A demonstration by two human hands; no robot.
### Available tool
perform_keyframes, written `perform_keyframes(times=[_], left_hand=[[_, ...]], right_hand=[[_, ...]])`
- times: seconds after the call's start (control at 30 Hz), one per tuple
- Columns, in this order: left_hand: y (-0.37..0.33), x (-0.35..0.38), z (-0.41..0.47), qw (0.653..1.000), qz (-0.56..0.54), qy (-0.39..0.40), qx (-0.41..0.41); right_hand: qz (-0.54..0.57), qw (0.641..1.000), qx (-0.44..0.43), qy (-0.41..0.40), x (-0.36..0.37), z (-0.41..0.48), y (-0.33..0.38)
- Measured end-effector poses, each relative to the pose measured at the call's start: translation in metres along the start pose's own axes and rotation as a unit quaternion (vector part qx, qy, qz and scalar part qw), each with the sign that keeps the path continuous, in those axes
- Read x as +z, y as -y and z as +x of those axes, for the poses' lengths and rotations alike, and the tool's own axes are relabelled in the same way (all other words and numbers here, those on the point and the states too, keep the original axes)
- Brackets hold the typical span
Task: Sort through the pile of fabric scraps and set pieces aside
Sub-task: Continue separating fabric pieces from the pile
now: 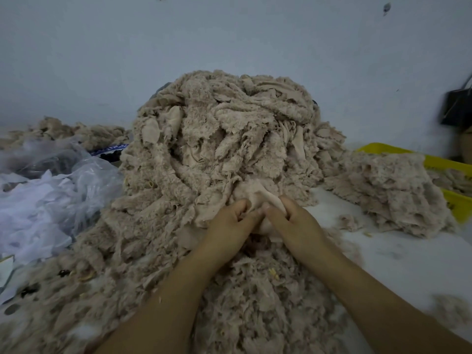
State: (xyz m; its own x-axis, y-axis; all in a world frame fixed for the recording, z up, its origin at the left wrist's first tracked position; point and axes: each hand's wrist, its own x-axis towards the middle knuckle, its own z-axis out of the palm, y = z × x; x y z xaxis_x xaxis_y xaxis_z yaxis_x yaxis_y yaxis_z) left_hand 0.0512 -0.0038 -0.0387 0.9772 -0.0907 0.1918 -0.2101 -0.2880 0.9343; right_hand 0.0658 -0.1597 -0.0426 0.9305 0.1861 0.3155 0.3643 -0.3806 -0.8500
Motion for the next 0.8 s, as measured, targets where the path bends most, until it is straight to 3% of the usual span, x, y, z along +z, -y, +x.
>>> perform_keyframes(times=[0.2,0.5,0.67,0.8], left_hand=[[0.007,-0.009,0.008,0.991,0.127,-0.046,0.003],[0.008,-0.025,0.011,0.968,0.219,-0.122,-0.006],[0.004,-0.021,0.008,0.986,0.025,-0.148,-0.068],[-0.003,-0.028,0.012,0.928,-0.167,-0.269,-0.195]], right_hand=[[0.070,0.981,0.054,-0.174,-0.011,0.000,0.006],[0.213,0.924,0.125,-0.290,-0.030,0.005,0.001],[0.199,0.928,0.119,-0.291,-0.028,0.005,-0.001],[0.203,0.927,0.118,-0.292,-0.026,0.004,0.000]])
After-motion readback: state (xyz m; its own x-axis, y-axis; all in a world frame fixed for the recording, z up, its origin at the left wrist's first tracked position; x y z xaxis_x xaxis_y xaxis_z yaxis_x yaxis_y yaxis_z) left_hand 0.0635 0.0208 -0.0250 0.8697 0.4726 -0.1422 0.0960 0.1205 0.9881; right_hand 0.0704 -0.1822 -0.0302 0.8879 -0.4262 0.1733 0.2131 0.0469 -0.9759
